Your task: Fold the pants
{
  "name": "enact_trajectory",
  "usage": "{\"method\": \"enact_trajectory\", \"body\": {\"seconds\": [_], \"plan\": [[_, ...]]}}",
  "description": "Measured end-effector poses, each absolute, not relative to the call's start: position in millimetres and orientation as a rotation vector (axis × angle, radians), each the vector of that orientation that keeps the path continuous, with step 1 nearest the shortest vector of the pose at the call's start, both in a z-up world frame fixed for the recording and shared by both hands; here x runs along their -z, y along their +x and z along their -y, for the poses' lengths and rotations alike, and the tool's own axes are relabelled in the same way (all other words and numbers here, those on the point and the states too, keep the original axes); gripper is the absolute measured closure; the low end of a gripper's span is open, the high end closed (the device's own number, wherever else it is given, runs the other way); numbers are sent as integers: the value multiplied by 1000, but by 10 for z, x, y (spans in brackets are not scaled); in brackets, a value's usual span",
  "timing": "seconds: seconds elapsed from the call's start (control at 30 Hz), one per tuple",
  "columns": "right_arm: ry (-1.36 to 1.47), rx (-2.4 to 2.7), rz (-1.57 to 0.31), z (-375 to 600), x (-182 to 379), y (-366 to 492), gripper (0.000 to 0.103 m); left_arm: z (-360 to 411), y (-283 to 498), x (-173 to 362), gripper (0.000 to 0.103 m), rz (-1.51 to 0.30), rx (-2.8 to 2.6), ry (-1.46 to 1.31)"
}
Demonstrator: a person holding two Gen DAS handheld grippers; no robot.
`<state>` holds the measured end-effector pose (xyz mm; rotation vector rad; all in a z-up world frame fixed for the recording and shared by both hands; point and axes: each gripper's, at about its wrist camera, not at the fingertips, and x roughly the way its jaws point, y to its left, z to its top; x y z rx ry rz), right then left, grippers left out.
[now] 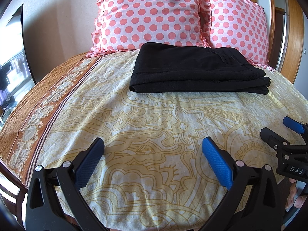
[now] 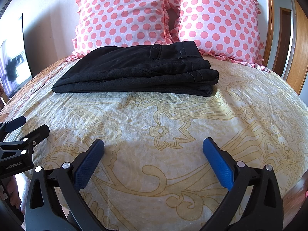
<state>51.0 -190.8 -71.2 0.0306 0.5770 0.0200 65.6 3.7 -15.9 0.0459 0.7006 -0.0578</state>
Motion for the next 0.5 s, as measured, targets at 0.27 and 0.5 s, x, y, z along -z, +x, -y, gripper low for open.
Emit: {"method": "enact_trajectory", "body": {"seconds": [0.27, 0.5], "plan": [[31, -19, -577, 1908, 712, 511, 1, -44, 676, 140, 2, -710, 57, 46], [30, -19, -576, 1909, 711, 512, 1, -42, 674, 139, 2, -709, 56, 45]]}}
